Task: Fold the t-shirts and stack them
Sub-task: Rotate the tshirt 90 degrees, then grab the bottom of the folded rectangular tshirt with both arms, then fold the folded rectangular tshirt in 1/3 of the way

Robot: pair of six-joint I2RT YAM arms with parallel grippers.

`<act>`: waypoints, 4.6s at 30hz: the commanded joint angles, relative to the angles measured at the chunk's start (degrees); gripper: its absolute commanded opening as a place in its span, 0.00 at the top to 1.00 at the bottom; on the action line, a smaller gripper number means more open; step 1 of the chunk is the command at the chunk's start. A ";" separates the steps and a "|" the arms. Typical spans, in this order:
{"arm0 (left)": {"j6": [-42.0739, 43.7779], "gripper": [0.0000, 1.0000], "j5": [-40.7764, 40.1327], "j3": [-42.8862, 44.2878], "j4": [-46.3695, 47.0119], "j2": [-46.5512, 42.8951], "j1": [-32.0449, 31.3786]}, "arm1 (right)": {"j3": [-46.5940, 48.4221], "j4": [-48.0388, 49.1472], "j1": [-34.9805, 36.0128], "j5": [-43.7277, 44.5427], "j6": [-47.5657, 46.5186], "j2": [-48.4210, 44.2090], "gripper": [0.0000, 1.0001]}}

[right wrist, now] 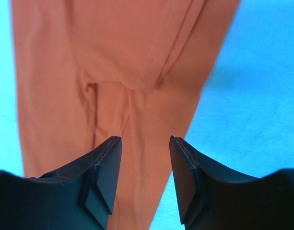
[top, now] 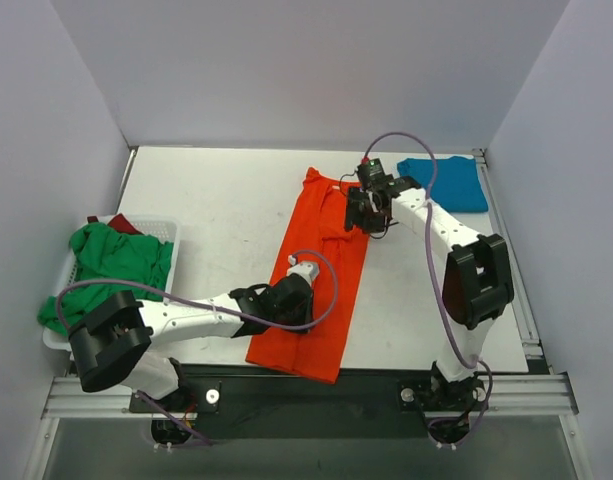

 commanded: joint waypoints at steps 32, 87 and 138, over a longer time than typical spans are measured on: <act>-1.74 0.72 3.32 18.56 5.20 16.09 0.61 | 28.90 1.15 -7.27 -12.16 -0.87 21.32 0.49; -15.18 0.75 2.88 -26.61 10.38 -19.26 0.17 | -73.32 9.32 20.94 -0.56 30.42 -59.55 0.73; -6.22 1.00 10.52 23.39 5.28 14.21 27.85 | -12.25 7.29 2.05 7.01 8.63 -9.64 1.00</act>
